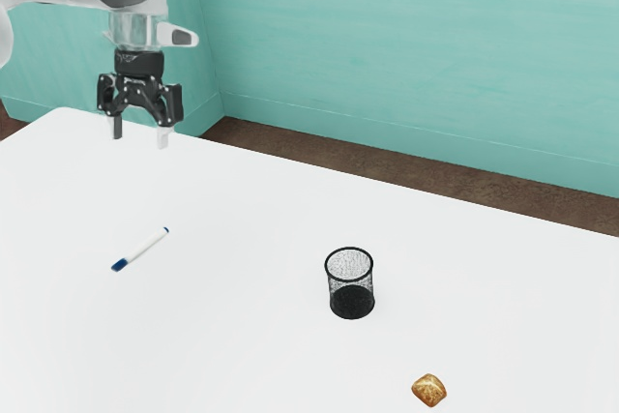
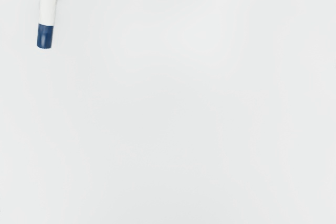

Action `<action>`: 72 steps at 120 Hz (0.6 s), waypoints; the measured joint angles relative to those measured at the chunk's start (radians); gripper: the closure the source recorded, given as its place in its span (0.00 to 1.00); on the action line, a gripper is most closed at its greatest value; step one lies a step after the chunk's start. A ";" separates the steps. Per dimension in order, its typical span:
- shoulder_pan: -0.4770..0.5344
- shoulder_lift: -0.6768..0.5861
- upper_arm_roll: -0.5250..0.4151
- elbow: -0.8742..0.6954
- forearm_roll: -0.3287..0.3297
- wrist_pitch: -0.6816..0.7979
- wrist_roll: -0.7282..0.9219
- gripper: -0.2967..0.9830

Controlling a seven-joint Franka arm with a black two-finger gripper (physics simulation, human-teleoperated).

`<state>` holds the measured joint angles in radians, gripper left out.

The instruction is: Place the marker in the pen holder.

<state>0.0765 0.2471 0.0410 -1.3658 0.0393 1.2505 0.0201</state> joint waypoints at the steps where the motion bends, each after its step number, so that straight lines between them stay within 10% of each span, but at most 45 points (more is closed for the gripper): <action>1: 0.000 0.001 -0.003 0.000 0.003 0.014 -0.002 0.23; 72: 0.000 0.046 0.091 -0.449 0.029 0.719 0.067 0.23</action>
<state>0.0765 0.2932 0.1322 -1.8148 0.0683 1.9690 0.0876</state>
